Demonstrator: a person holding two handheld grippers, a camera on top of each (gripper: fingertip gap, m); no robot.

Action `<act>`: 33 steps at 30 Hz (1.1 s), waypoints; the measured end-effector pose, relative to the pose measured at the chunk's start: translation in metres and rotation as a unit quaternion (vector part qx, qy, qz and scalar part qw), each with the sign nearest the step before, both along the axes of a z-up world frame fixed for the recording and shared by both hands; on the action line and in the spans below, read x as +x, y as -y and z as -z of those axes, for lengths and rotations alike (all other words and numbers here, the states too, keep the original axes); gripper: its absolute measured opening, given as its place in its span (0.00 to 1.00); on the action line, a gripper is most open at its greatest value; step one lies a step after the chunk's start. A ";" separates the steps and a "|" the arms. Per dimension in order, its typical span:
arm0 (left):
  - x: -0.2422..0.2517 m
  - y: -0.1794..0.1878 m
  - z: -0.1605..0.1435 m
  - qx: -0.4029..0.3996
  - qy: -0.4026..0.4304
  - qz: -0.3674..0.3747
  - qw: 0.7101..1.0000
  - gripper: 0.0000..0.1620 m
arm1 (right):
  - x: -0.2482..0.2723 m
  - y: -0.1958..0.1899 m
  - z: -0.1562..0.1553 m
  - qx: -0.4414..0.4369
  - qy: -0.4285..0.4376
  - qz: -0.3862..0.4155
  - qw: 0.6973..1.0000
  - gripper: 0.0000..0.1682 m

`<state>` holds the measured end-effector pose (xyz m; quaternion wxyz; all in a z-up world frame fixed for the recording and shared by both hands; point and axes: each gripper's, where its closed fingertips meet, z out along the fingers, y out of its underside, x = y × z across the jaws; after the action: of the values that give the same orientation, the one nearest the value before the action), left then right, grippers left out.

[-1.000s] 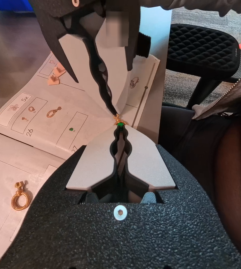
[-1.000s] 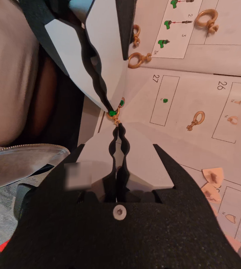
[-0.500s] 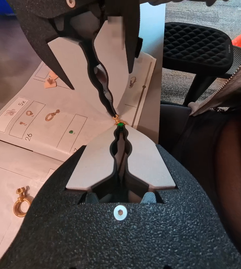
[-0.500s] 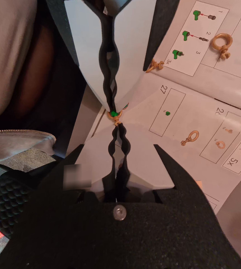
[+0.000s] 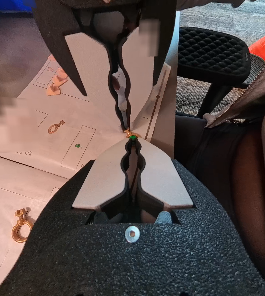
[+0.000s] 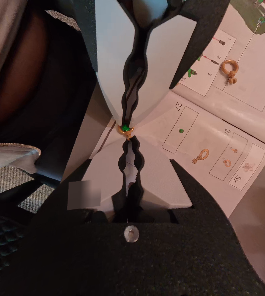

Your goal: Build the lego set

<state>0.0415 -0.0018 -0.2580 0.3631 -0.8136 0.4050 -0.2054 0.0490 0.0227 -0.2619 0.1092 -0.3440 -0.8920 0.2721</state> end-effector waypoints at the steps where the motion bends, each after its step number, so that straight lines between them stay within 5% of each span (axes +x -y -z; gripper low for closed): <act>1: 0.000 0.000 0.000 -0.002 0.001 0.001 1.000 0.02 | 0.000 0.000 0.000 0.005 -0.011 -0.003 1.000 0.03; 17: 0.000 0.001 0.000 -0.013 0.009 0.008 1.000 0.02 | 0.001 -0.015 -0.005 0.032 -0.060 0.026 0.997 0.11; 20: 0.001 0.001 0.000 -0.008 0.005 0.010 1.000 0.02 | 0.002 -0.014 -0.022 -0.038 -0.083 0.069 0.993 0.04; 25: 0.001 0.000 0.000 0.006 -0.005 0.022 1.000 0.02 | 0.004 0.000 -0.026 -0.226 0.030 0.149 0.962 0.02; 33: 0.001 0.000 0.000 0.007 -0.006 0.024 1.000 0.02 | 0.004 0.004 -0.007 -0.218 0.104 0.178 0.954 0.00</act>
<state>0.0424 -0.0016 -0.2576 0.3610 -0.8022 0.4285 -0.2061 0.0534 0.0189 -0.2549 -0.0151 -0.5387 -0.7422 0.3985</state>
